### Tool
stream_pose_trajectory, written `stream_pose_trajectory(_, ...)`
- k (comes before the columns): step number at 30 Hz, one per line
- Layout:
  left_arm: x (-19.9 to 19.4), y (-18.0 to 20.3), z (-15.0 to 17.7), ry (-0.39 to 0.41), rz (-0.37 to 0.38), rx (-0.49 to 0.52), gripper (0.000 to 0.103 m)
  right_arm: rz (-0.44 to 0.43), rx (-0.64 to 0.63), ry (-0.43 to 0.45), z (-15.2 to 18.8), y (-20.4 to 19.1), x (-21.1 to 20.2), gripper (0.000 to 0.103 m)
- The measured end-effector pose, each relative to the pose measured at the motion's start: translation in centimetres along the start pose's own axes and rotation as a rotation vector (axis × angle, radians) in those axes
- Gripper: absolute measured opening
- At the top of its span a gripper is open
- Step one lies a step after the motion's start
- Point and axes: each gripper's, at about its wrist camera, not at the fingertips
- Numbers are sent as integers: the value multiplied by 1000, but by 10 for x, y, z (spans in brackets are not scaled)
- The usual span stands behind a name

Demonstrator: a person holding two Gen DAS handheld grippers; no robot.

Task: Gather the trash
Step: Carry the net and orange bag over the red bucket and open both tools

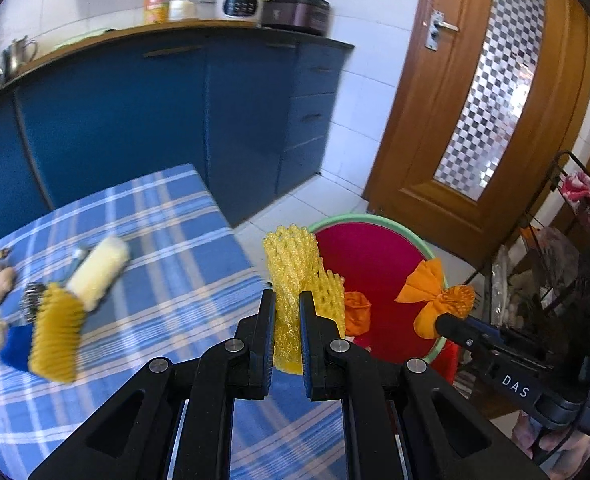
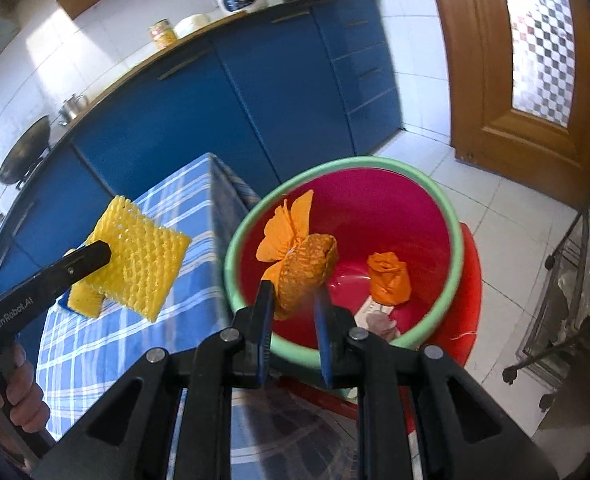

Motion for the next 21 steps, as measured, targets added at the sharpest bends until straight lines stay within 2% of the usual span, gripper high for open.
stream_pose_trajectory(10, 47, 27, -1, -42, 31, 39, 12, 50, 76, -14, -2, 38, 16, 27)
stream_pose_trajectory(13, 55, 31, 4, -59, 36, 44, 25, 49, 76, -20, -3, 43, 18, 27)
stream_pose_trajectory(15, 57, 32, 5, -66, 37, 40, 39, 55, 71, -23, -2, 42, 18, 27)
stream_pose_trajectory(17, 57, 31, 6, -67, 42, 30, 44, 58, 71, -20, -3, 43, 16, 27)
stream_pose_trajectory(21, 53, 29, 4, -56, 34, 25, 44, 61, 65, -4, -4, 44, 11, 30)
Point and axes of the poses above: each gripper's, at about its wrist camera, not at the fingertips, and x roughly the way its jaws point, y to its right, z to its underside, and after that the axes turned 6 degrees about -x, right-handed
